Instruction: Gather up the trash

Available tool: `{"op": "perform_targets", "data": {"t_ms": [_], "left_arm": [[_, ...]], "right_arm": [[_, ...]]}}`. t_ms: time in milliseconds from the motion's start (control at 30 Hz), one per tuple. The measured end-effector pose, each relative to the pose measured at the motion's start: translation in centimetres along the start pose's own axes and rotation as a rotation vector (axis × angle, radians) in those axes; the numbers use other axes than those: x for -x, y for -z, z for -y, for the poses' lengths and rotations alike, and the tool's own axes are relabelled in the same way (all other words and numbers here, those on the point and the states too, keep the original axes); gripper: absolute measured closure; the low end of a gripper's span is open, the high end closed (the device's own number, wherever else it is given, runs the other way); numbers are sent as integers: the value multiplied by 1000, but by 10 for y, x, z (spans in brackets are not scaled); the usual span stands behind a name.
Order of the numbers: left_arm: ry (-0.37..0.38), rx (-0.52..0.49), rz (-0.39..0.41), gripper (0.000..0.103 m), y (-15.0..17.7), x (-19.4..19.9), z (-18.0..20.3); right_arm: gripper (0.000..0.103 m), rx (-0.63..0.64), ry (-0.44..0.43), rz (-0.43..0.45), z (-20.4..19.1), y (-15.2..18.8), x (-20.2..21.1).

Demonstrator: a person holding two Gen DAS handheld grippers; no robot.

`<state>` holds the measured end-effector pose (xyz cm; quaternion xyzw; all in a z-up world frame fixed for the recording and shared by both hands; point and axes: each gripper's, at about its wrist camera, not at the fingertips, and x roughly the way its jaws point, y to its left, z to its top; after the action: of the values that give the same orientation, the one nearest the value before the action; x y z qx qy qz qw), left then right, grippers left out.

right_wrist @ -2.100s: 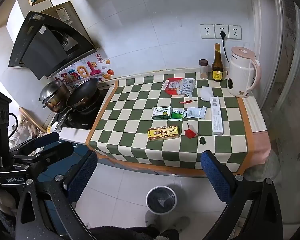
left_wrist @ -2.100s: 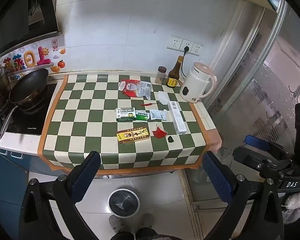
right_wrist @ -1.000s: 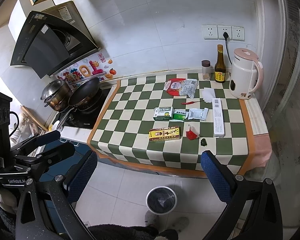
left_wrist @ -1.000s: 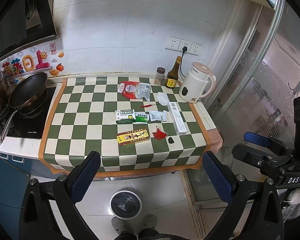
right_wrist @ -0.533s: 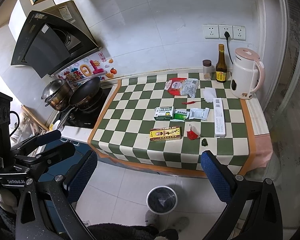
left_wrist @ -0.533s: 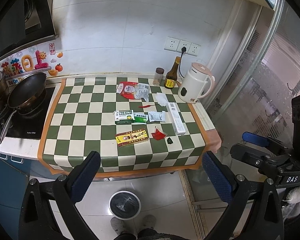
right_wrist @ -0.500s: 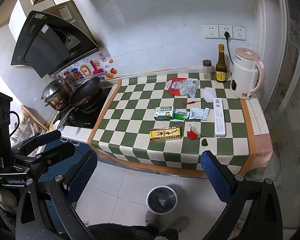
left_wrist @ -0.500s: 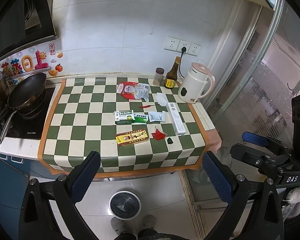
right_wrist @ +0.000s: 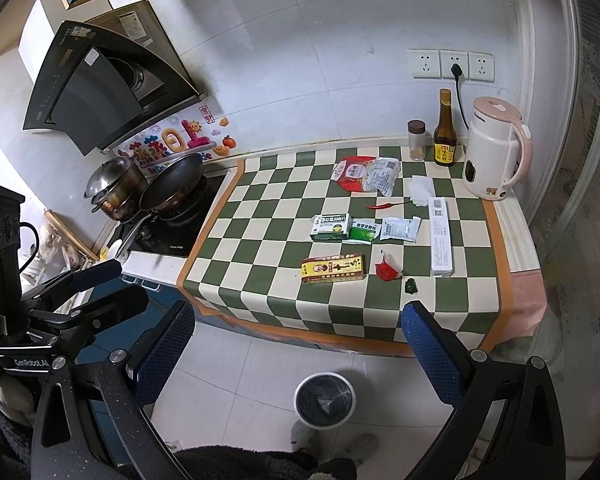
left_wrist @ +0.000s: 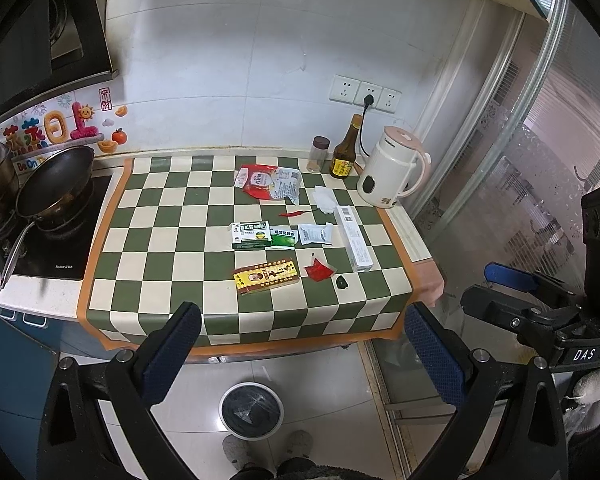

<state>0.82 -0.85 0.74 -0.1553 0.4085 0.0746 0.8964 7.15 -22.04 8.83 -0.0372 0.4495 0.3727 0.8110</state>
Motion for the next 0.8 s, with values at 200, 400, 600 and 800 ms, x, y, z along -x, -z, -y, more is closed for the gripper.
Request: {"op": "perform_targets", "data": {"t_ms": [200, 400, 600, 800], "left_arm": [[2, 1, 1, 0, 1, 0, 0], [4, 0, 2, 0, 0, 1, 0], [6, 1, 1, 0, -1, 1, -1], [10, 0, 0, 0, -2, 1, -3]], "right_arm": [[0, 1, 2, 1, -2, 0, -1], [0, 2, 1, -2, -1, -1, -1], [0, -1, 0, -2, -4, 1, -3], [0, -2, -3, -4, -17, 1, -11]]}}
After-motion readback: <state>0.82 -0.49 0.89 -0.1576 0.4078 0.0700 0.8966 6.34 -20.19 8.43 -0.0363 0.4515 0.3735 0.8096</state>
